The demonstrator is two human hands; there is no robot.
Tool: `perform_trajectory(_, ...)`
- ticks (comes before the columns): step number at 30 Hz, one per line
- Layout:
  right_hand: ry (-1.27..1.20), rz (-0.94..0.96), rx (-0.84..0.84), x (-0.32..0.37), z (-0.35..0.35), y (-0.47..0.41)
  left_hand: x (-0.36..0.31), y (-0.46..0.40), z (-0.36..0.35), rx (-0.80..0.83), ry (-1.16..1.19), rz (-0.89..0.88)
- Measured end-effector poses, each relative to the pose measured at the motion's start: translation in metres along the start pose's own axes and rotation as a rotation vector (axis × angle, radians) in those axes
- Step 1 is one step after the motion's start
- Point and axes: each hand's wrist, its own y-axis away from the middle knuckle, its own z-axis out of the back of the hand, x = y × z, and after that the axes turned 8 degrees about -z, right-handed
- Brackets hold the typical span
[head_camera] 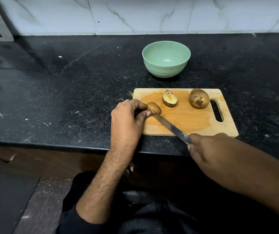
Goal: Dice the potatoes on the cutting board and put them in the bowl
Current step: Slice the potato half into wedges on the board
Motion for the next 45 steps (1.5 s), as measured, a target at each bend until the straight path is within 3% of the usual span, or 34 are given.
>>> perform_trajectory(4, 0.012, -0.008, 0.053, -0.006, 0.019, 0.008, -0.001, 0.002, 0.001, 0.014, 0.036, 0.015)
perform_trajectory(12, -0.079, 0.012, -0.115, 0.009, 0.015, -0.014, -0.005, 0.004, -0.002, 0.068, -0.005, -0.081)
perform_trajectory(24, -0.029, -0.012, -0.141, 0.019, 0.004, -0.021, -0.009, 0.002, -0.001, 0.020, 0.027, 0.036)
perform_trajectory(30, -0.023, -0.022, -0.124, 0.022, 0.005, -0.020, -0.007, 0.006, -0.007, 0.055, -0.062, -0.070)
perform_trajectory(45, -0.033, -0.023, -0.119, 0.025, 0.009, -0.017, -0.013, 0.005, -0.007, 0.144, -0.270, -0.123)
